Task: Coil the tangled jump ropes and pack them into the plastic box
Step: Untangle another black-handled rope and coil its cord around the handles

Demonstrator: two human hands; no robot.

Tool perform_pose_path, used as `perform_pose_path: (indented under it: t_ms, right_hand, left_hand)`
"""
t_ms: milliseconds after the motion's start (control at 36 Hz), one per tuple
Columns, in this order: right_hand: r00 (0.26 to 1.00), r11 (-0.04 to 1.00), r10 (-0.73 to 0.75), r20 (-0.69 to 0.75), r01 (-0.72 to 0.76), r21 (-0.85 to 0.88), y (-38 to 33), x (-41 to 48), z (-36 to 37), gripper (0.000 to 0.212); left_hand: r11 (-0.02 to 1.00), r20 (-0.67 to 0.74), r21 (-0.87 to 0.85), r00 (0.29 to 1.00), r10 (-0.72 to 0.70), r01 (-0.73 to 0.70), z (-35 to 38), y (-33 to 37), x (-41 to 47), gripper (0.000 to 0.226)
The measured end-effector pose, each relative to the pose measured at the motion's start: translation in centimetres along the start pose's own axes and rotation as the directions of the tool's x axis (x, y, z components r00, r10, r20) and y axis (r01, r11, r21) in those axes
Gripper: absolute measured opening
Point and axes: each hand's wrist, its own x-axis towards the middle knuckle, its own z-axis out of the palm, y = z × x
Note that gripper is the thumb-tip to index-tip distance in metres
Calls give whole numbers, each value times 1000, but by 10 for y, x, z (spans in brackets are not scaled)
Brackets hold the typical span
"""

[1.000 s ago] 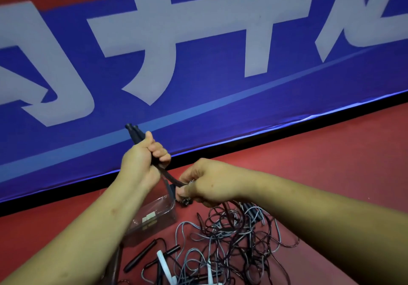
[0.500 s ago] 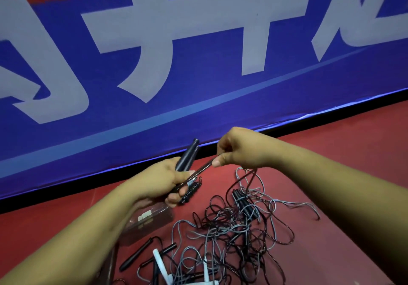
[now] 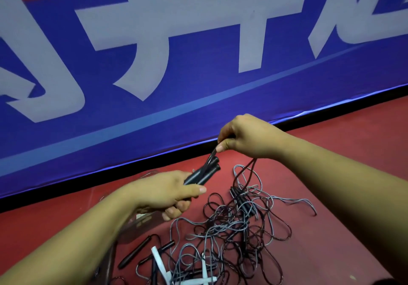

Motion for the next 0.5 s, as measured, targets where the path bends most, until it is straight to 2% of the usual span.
perform_pose_path:
  t_ms: [83, 167, 222, 278, 361, 444, 500]
  right_hand:
    - [999, 1000, -29, -28, 28, -11, -4, 0, -1, 18]
    - [999, 998, -45, -31, 46, 53, -5, 2, 1, 14]
    - [999, 991, -46, -10, 47, 124, -4, 4, 3, 10]
    - [1000, 952, 5, 13, -9, 306, 1, 5, 6, 2]
    - [988, 749, 134, 76, -151, 645, 10, -1, 19, 25]
    - [962, 592, 102, 254, -264, 761, 8, -3, 46, 29]
    - [932, 533, 59, 359, -333, 778, -1, -3, 63, 26]
  left_hand:
    - [992, 32, 125, 999, -9, 5, 9, 11, -3, 29]
    - [980, 54, 196, 998, 18, -28, 15, 16, -3, 32]
    - [982, 82, 166, 994, 73, -86, 21, 19, -4, 26]
    - [980, 64, 46, 980, 191, -194, 20, 20, -7, 9]
    - [927, -148, -53, 921, 361, -372, 7, 27, -8, 7]
    - [905, -385, 97, 823, 418, -414, -9, 29, -5, 4]
    - [898, -481, 287, 761, 435, -332, -18, 25, -2, 9]
